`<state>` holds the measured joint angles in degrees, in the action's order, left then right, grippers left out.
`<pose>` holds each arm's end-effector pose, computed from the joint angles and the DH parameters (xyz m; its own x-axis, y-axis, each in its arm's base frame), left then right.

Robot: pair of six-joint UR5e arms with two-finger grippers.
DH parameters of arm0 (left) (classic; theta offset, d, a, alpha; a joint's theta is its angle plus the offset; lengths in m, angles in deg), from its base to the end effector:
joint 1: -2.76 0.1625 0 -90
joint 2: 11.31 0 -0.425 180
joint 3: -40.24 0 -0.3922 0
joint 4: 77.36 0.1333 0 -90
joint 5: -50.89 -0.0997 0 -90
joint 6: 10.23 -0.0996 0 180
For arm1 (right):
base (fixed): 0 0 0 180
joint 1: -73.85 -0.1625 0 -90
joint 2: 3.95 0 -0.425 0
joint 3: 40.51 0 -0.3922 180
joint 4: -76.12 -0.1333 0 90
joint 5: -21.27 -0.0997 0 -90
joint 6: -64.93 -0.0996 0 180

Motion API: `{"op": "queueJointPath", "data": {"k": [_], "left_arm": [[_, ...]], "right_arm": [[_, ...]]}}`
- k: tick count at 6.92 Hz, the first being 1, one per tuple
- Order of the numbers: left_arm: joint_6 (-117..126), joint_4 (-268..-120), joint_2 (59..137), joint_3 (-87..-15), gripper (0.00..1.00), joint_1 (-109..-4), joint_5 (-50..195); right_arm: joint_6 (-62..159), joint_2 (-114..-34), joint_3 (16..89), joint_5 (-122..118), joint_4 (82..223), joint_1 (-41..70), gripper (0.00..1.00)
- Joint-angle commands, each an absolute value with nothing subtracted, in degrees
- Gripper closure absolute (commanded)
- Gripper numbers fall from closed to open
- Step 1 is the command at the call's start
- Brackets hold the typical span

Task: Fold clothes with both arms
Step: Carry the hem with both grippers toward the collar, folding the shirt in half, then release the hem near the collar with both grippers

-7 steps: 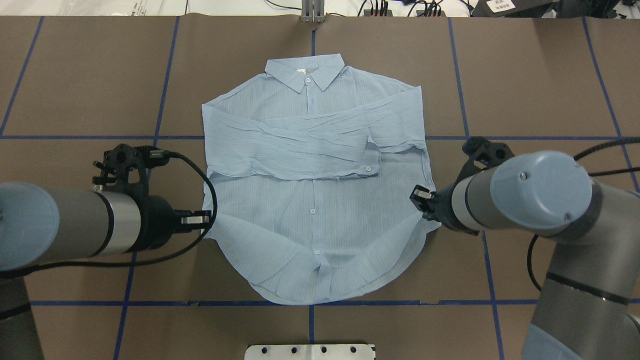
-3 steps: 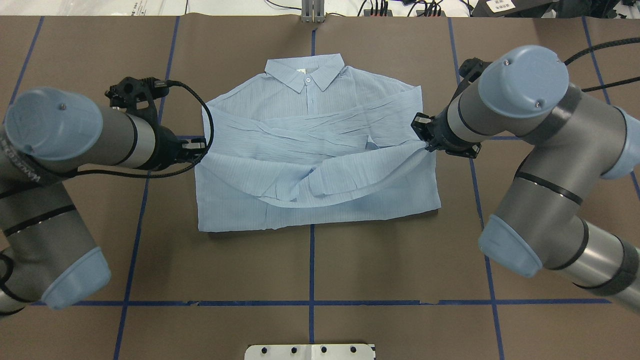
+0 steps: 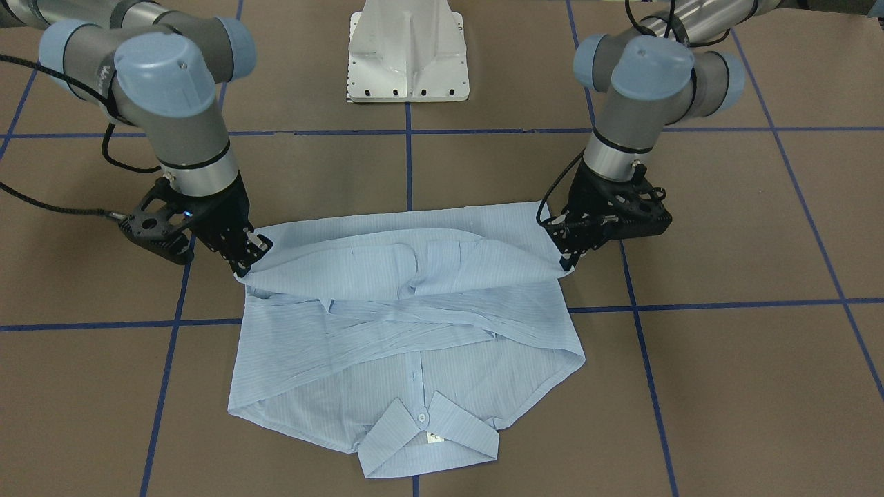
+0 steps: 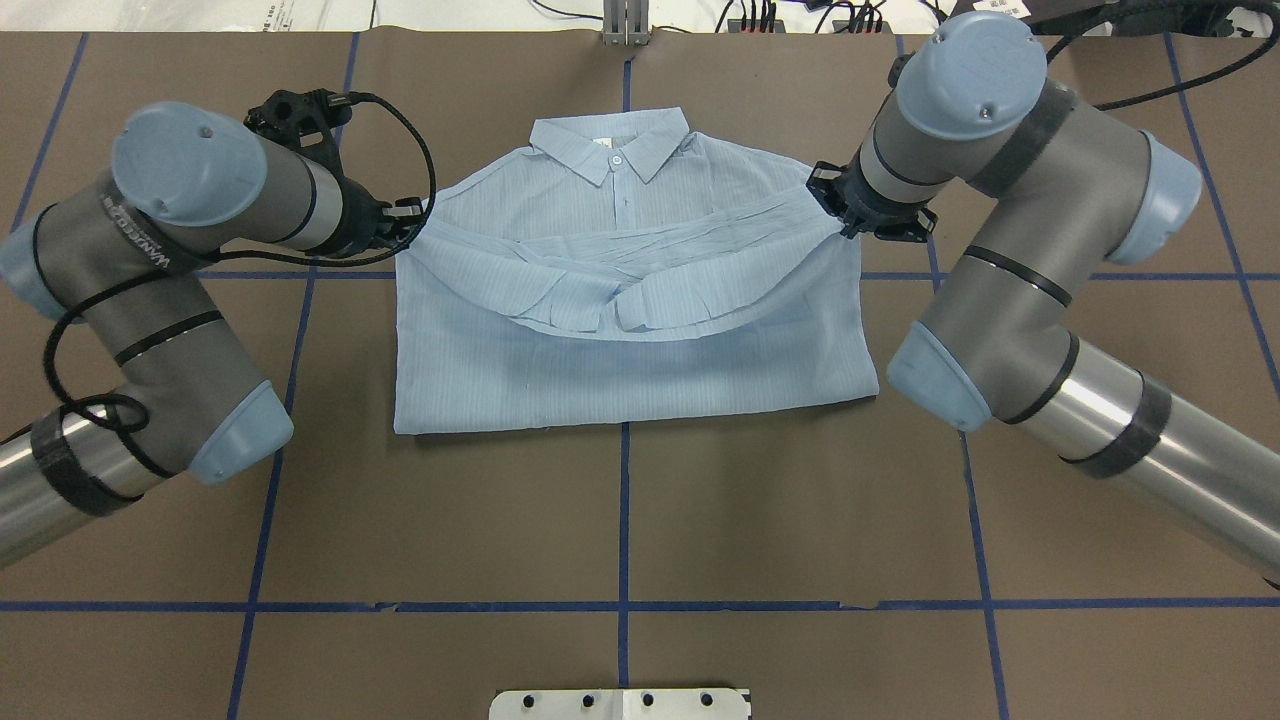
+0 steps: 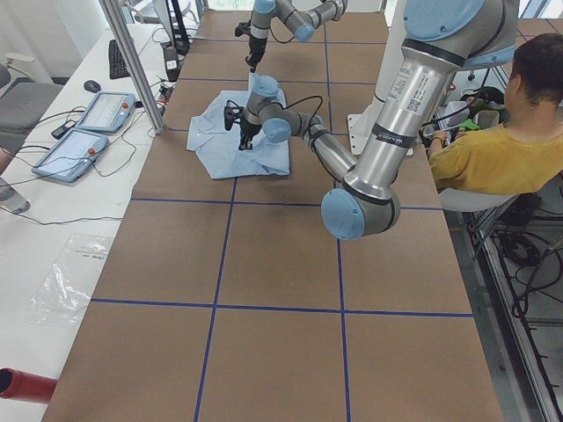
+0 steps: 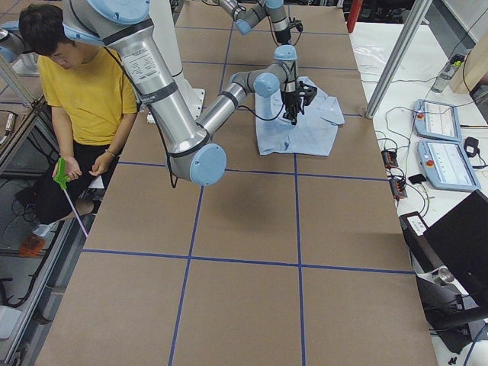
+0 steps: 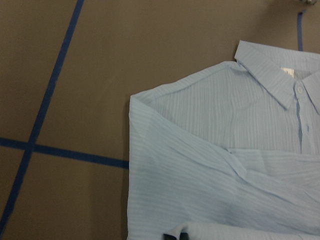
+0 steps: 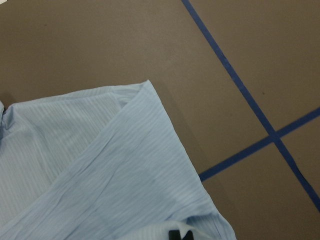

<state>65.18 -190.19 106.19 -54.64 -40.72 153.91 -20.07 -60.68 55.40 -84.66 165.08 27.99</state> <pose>0.4056 -0.5374 0.3029 0.5357 -0.1698 -0.8271 0.4146 0.9063 0.0825 -0.3941 -0.5583 0.2788 0.5791 0.4764 0.6615 -0.5182 0.8416 -0.1525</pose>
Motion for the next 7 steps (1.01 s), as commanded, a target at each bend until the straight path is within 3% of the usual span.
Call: {"op": "queueJointPath", "data": {"k": [1, 4, 7], "left_arm": [[65.0, -200.8, 108.1, -43.0, 1.0, -42.8, 153.7], [65.3, -204.3, 111.4, -37.0, 1.0, -43.3, 150.9], [65.4, -204.7, 112.4, -34.7, 1.0, -43.3, 150.9]], "right_arm": [[-19.9, -56.1, 40.8, -84.9, 153.4, 25.5, 1.0], [-19.6, -49.3, 30.3, -85.0, 152.1, 25.1, 1.0], [-19.6, -48.3, 23.4, -84.8, 146.2, 24.9, 1.0]]}}
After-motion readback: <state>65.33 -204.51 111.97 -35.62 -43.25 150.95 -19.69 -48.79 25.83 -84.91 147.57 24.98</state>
